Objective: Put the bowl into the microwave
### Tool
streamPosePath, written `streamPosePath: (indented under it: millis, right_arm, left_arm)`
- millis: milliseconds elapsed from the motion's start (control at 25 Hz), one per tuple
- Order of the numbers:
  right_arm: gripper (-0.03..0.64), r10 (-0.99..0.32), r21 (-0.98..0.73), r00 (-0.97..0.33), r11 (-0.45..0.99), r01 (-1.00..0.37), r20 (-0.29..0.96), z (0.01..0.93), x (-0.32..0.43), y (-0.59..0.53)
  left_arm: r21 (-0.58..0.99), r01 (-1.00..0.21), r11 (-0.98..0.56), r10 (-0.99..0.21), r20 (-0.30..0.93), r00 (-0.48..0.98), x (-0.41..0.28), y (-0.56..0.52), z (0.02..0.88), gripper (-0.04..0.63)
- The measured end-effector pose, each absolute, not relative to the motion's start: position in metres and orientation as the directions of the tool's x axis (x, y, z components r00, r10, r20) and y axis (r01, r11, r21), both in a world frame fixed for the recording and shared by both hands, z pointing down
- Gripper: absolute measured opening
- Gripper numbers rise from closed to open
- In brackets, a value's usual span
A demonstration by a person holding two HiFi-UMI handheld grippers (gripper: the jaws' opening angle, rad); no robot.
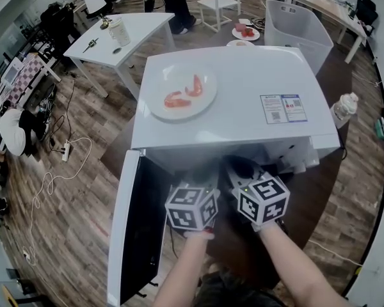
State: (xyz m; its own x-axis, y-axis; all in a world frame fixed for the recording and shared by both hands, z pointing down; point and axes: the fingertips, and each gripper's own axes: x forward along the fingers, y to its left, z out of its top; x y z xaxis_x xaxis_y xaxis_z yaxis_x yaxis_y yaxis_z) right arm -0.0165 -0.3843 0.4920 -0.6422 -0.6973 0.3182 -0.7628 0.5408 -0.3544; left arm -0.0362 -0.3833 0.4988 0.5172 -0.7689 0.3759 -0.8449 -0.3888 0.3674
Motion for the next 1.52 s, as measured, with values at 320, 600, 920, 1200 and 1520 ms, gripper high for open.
streamPosePath:
  millis: [320,600,920,1200,1520]
  right_arm:
    - [0.002,-0.702,-0.31,-0.631,0.55,-0.775,0.331,0.484,-0.013,-0.36]
    - [0.002,-0.724,-0.266,-0.61,0.549,-0.792,0.321,0.47,-0.012,-0.332]
    - [0.0,-0.737,-0.248,-0.601,0.547,-0.799,0.309,0.456,-0.01,-0.295]
    - [0.0,-0.742,-0.25,-0.6,0.546,-0.8,0.301,0.445,-0.01,-0.26]
    - [0.0,-0.754,-0.226,-0.594,0.55,-0.804,0.278,0.424,-0.014,-0.226]
  left_arm:
    - [0.364,-0.836,-0.411,-0.772,0.35,0.531,-0.031,-0.356,0.491,-0.002]
    - [0.32,-0.843,-0.433,-0.79,0.316,0.525,-0.029,-0.328,0.477,-0.002]
    - [0.28,-0.852,-0.443,-0.814,0.273,0.513,-0.028,-0.288,0.462,-0.002]
    - [0.267,-0.849,-0.456,-0.811,0.266,0.52,-0.028,-0.253,0.45,-0.002]
    - [0.25,-0.854,-0.456,-0.824,0.243,0.511,-0.032,-0.219,0.429,-0.003]
